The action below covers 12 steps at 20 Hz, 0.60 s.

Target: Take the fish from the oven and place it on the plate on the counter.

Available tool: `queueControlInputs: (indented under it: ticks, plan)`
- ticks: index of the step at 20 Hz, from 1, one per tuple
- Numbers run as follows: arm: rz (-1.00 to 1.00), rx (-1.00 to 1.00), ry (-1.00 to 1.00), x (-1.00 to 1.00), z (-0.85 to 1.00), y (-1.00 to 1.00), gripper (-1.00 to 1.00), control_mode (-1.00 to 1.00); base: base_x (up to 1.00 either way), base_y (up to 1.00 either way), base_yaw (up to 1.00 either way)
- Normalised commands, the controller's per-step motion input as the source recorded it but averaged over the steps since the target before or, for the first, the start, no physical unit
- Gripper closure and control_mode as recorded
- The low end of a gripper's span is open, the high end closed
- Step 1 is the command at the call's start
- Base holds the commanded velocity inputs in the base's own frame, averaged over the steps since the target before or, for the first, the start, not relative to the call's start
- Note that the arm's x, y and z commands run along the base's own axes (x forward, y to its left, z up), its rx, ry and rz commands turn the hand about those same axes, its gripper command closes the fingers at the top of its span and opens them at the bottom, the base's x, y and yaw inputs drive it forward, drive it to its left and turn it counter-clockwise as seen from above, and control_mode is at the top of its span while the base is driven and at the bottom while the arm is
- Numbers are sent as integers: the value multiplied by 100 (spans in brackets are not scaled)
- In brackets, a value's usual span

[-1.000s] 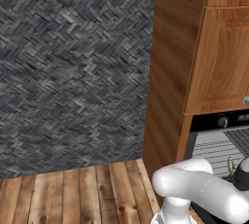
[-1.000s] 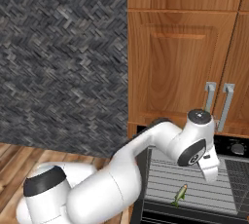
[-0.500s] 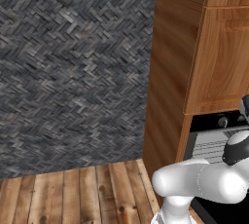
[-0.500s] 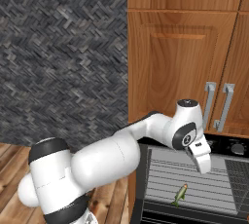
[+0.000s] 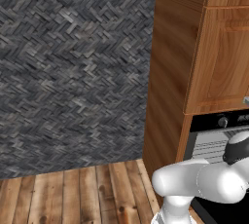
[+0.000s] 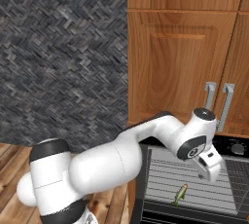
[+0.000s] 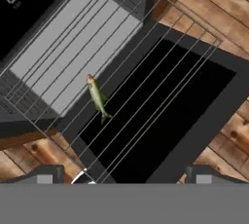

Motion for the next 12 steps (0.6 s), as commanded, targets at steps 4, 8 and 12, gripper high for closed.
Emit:
queueControlInputs:
  ticks: [4, 8, 12]
  plan:
    - [43, 4, 0, -1, -13, 16, -100, -100, 0, 0, 0]
    - [41, -4, 3, 3, -26, 37, -100, -100, 0, 0, 0]
    - [41, -9, 2, 11, -58, 64, -100, -100, 0, 0, 0]
